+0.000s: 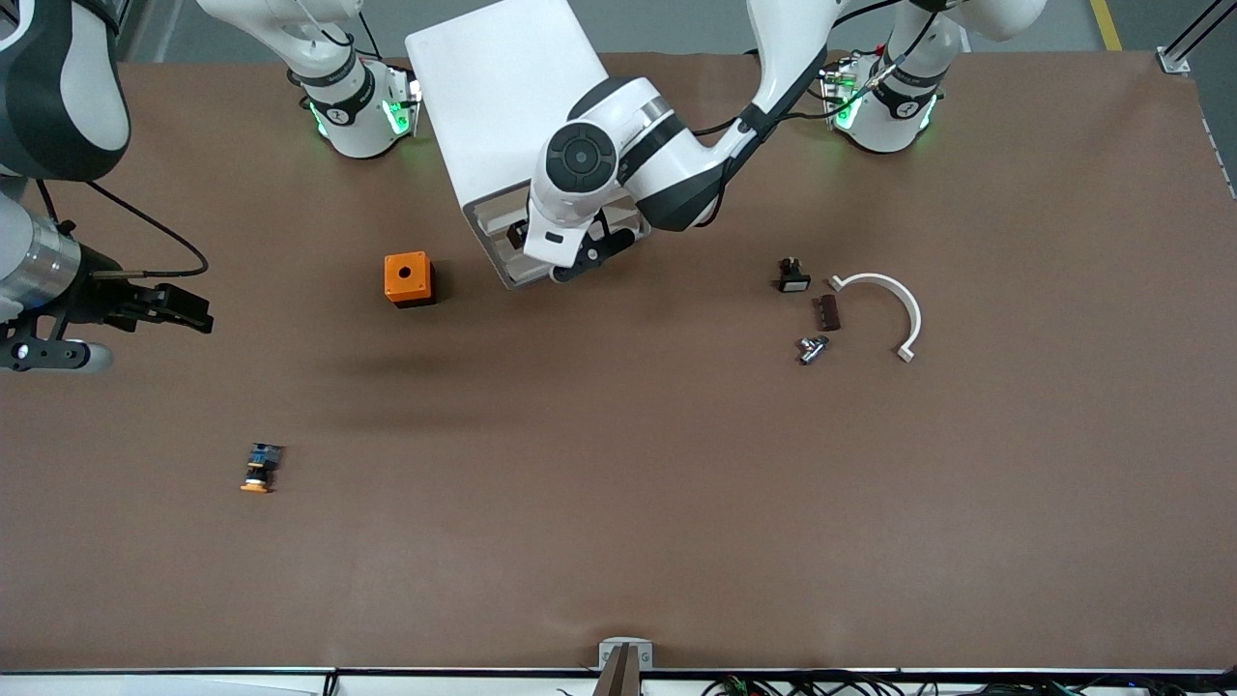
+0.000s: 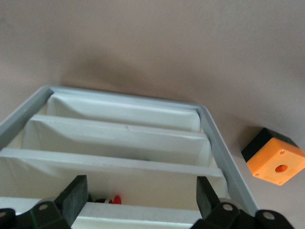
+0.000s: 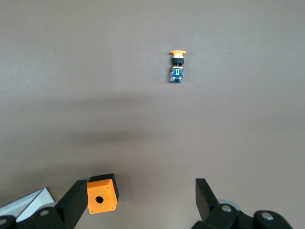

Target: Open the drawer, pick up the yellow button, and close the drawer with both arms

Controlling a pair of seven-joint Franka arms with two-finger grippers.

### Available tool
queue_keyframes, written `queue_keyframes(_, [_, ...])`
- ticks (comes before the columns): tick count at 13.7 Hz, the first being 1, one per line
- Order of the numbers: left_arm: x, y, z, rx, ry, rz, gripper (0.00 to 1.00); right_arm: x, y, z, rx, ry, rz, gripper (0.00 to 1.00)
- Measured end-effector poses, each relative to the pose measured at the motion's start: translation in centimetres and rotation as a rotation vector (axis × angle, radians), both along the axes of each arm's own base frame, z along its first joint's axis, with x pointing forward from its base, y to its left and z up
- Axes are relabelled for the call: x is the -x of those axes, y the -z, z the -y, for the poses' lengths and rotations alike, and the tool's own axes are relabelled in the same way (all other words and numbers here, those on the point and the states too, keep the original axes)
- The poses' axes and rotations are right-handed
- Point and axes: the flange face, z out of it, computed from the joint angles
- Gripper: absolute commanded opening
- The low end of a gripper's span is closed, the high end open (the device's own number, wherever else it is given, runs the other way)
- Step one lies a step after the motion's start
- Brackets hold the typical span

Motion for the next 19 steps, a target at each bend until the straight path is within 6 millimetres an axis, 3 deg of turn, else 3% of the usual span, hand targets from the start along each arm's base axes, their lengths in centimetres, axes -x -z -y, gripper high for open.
queue_keyframes(6, [0.6, 0.6, 0.1, 0.012, -0.018, -0.052, 1.0, -0.4, -5.2, 0.0, 0.002, -0.001, 0.081, 1.0])
queue_keyframes(13, [0.2, 0.5, -0.2, 0.022, -0.034, -0.062, 1.0, 0.7, -5.2, -0.1, 0.001, 0.002, -0.006, 1.0])
queue_keyframes(16, [-1.1, -1.3, -0.9, 0.047, -0.061, -0.04, 1.0, 1.8, -6.7, -0.1, 0.001, 0.001, 0.0, 1.0])
queue_keyframes(19, [-5.1, -5.5, -4.2, 0.091, -0.132, 0.005, 1.0, 4.1, -8.4, -0.3, -0.002, -0.001, 0.018, 1.0])
